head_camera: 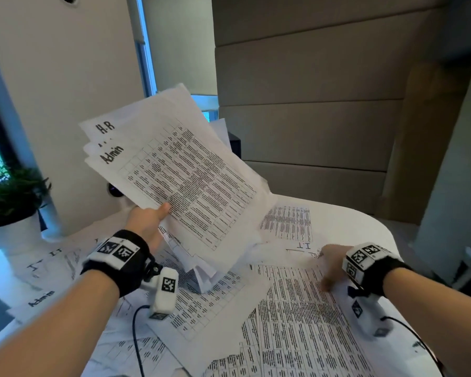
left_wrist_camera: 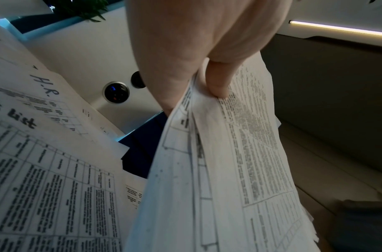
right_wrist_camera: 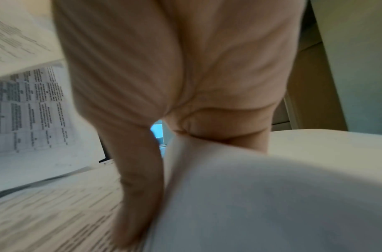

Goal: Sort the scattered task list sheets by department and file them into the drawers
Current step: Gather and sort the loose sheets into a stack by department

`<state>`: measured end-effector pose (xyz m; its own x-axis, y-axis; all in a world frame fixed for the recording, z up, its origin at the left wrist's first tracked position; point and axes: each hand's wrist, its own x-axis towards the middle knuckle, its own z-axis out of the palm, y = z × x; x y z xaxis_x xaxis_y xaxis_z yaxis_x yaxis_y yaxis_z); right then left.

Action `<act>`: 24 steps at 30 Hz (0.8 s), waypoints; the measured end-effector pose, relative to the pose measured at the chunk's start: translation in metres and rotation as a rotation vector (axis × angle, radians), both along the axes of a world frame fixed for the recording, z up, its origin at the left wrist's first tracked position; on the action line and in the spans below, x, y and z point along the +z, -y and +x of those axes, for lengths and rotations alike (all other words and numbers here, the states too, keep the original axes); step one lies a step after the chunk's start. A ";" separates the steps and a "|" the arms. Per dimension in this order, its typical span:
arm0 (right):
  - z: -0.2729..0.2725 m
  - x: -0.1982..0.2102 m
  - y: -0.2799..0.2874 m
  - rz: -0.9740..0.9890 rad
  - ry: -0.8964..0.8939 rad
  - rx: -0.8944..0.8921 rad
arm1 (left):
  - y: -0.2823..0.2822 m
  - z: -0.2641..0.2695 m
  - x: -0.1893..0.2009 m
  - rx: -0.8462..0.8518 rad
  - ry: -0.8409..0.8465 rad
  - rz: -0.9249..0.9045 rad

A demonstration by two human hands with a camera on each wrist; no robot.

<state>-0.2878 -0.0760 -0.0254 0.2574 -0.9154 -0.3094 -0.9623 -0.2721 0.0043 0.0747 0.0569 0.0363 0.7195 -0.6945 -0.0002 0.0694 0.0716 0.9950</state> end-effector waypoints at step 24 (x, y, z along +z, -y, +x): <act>0.015 0.105 0.025 -0.501 1.103 -0.164 | -0.034 0.004 -0.003 0.096 0.362 0.244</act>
<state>-0.2729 -0.1005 0.0792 0.0292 -0.9168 0.3983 -0.5392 -0.3500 -0.7660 0.0784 0.0905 0.0332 0.7645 -0.6356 0.1076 -0.2816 -0.1791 0.9427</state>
